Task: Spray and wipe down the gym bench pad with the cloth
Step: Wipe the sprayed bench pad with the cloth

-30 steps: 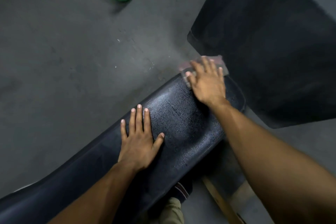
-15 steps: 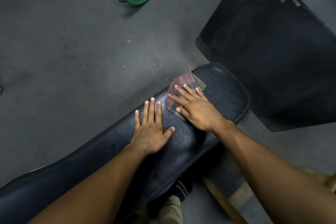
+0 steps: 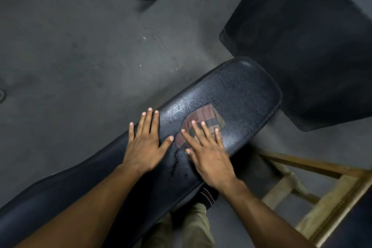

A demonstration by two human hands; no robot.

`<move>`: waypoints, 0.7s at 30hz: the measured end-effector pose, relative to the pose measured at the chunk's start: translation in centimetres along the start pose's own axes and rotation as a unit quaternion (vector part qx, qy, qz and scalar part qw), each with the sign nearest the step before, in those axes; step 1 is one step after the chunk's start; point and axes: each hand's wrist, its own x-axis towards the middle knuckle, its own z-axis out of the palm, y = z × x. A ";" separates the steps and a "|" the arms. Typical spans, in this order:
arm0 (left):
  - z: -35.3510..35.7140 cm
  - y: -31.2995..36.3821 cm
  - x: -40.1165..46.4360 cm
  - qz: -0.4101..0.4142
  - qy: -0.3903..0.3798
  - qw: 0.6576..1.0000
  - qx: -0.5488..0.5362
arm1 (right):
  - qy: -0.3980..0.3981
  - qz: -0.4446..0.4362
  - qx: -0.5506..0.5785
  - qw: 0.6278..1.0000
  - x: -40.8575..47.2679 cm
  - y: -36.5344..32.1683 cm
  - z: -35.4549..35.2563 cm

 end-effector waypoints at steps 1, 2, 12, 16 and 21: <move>0.1 -0.3 -0.5 -0.005 0.003 1.000 0.004 | -0.003 -0.008 -0.003 1.000 -0.1 -0.3 0.2; 0.3 -0.7 -1.0 -0.009 0.007 1.000 0.009 | -0.005 -0.010 -0.007 1.000 -0.1 -0.3 0.1; 0.6 -1.3 -1.6 -0.009 -0.008 1.000 0.021 | 0.042 0.101 0.004 0.994 9.8 1.9 -3.5; 0.2 -1.3 -1.4 -0.013 -0.029 0.999 0.014 | -0.022 -0.077 -0.055 0.995 8.9 -1.0 -3.1; 0.0 -1.3 -1.3 -0.012 -0.038 0.999 0.015 | -0.025 -0.119 -0.104 0.987 9.5 0.0 -3.9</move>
